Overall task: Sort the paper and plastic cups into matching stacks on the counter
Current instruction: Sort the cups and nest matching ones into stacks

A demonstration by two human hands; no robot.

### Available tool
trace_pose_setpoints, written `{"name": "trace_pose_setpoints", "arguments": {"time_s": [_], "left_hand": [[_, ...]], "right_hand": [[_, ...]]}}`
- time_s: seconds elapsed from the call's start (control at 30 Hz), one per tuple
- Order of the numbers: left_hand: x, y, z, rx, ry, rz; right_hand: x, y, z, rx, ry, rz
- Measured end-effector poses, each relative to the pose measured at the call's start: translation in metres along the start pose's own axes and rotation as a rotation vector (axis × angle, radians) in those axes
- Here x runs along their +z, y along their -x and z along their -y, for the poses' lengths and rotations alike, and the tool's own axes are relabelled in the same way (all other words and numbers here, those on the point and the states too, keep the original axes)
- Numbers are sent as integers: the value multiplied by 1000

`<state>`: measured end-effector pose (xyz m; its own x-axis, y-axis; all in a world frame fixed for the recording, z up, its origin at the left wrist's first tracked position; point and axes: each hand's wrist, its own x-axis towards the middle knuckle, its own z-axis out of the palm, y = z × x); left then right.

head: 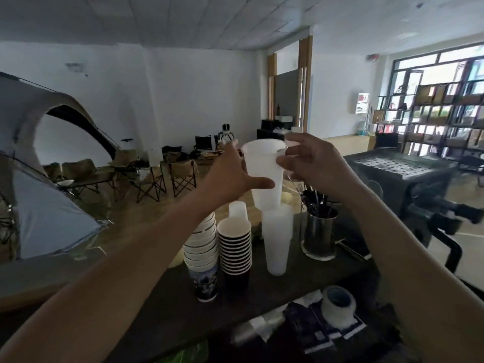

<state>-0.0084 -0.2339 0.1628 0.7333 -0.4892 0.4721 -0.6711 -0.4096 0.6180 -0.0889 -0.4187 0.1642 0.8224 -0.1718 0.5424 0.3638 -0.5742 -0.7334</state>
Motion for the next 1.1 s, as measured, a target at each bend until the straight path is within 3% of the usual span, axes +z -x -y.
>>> {"name": "trace_pose_setpoints", "arguments": {"time_s": [0.17,0.3,0.47,0.67,0.8,1.0,1.1], "left_hand": [[53,-39,9,13,-44,38],[80,-51,26,-57,-52,57],[105,-45,48,-122,-114,65],[118,-35,64,-190,-254,218],[108,-32,57,-102,-310,225],[35,-20,38,151,-560,13],[-19,4,42,160,-651,-60]], "right_hand": [[0,-6,-51,-3,99,-120],[10,-13,-86,40,69,-118],[25,-12,-119,101,159,-44],[29,-8,-145,136,369,55],[27,-12,-132,84,409,27],[47,-30,-63,-118,395,-98],[84,-33,-25,-208,344,-64]]}}
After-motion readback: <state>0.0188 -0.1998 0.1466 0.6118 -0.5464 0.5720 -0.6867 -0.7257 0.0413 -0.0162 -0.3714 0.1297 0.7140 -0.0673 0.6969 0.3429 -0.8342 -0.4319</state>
